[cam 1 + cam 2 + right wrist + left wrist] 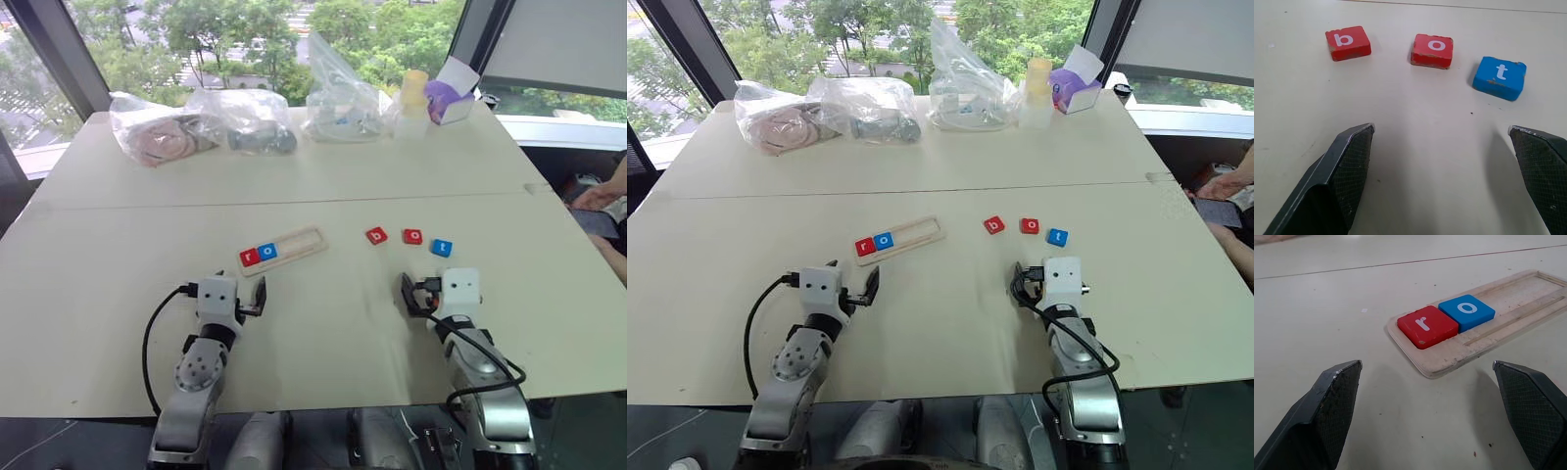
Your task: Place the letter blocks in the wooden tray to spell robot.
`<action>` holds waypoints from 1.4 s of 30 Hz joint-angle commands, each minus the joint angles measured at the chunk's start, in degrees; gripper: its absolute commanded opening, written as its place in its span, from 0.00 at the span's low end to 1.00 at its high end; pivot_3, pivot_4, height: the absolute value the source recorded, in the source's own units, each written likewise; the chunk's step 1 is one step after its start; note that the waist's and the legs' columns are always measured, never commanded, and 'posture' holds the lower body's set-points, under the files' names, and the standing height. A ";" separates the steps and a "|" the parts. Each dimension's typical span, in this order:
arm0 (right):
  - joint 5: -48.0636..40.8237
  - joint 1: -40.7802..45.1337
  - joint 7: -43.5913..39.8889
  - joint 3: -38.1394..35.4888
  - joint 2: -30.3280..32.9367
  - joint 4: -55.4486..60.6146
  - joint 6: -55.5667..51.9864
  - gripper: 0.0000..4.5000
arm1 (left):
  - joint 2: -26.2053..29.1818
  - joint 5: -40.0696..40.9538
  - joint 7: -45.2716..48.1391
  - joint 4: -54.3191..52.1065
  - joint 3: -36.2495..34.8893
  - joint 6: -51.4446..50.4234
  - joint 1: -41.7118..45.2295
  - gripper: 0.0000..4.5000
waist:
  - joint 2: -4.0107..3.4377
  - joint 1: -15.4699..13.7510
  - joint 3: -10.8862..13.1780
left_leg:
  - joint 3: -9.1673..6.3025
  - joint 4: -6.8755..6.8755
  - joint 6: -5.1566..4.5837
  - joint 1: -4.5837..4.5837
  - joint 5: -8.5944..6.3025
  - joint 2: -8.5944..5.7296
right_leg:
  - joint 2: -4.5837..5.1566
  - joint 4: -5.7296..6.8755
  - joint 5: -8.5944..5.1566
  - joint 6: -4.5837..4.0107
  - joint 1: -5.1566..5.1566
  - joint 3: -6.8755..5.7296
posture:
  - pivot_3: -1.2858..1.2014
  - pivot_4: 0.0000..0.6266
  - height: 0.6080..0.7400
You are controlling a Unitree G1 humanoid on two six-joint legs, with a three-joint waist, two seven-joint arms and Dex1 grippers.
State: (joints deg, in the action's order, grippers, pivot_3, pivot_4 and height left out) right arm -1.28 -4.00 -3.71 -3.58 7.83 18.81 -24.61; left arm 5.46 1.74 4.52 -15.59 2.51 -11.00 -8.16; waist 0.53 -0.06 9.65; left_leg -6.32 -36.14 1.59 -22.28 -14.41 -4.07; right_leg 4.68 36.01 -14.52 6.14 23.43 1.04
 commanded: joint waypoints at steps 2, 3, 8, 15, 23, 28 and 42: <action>-0.10 0.33 -0.94 1.19 0.00 -1.00 -0.16 0.99 | 0.22 -2.08 -1.55 -2.53 -0.34 0.12 -0.52 1.00 | 0.00 -0.02 0.00 | 0.00 0.00 0.00 -0.01 0.00 0.00 | 0.00 0.00 0.00 0.00 0.00 0.00 | 0.52 0.24 1.00; -0.10 0.41 -0.98 1.19 0.00 -1.09 -0.16 0.99 | 0.16 -2.06 -1.61 -2.48 -0.37 0.17 -0.54 1.00 | 0.00 -0.02 0.00 | 0.00 0.00 0.00 -0.01 0.00 0.00 | 0.00 0.00 0.00 0.00 0.00 0.00 | 0.52 0.24 1.00; -0.03 0.69 -1.06 1.36 -0.15 -1.44 -0.10 0.99 | -0.06 -1.32 -1.56 -2.39 -0.90 0.58 -0.61 1.00 | 0.00 0.00 0.00 | 0.00 0.00 0.00 -0.01 0.00 0.00 | 0.00 0.00 -0.01 0.01 0.00 0.00 | 0.52 0.24 1.00; -0.06 1.17 -1.45 1.52 -0.21 -2.07 0.21 0.99 | 0.13 -1.04 -1.20 -2.16 -1.08 0.73 -0.48 1.00 | 0.00 0.17 0.00 | -0.01 0.00 0.00 -0.01 0.00 0.00 | 0.01 0.00 -0.01 0.02 0.00 0.00 | 0.52 0.24 1.00; 0.64 1.85 -2.58 2.07 1.05 -2.38 1.52 0.99 | 0.67 -1.21 -0.59 -1.95 -1.52 0.91 -0.09 1.00 | 0.00 0.74 0.01 | -0.03 0.01 0.01 -0.02 0.00 0.00 | 0.01 -0.01 -0.01 0.01 0.01 -0.01 | 0.52 0.24 1.00; 1.23 3.30 -6.19 3.27 4.63 -2.44 3.90 0.99 | 2.90 -0.71 1.95 -3.12 -1.92 0.90 -0.32 1.00 | -0.01 0.74 0.03 | -0.02 0.01 0.01 -0.03 0.00 0.00 | 0.00 -0.01 -0.01 0.01 0.02 -0.01 | 0.52 0.24 1.00; -8.94 17.71 -27.88 4.56 17.03 -1.50 0.25 0.99 | 34.13 18.80 43.90 11.52 -8.70 -9.74 22.53 1.00 | -0.08 0.77 0.51 | -0.09 0.01 -0.01 -0.16 0.01 -0.07 | -0.06 -0.02 0.14 -0.20 0.10 -0.19 | 0.52 0.24 1.00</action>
State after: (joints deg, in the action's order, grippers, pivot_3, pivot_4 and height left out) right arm -7.87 12.80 -27.68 0.57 23.21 13.69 -24.04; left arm 38.05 18.72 42.37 -7.84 -5.93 -20.82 12.24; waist 0.45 0.71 10.16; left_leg -6.38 -36.10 1.56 -22.44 -14.41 -4.15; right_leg 4.63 35.97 -14.37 5.96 23.53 0.86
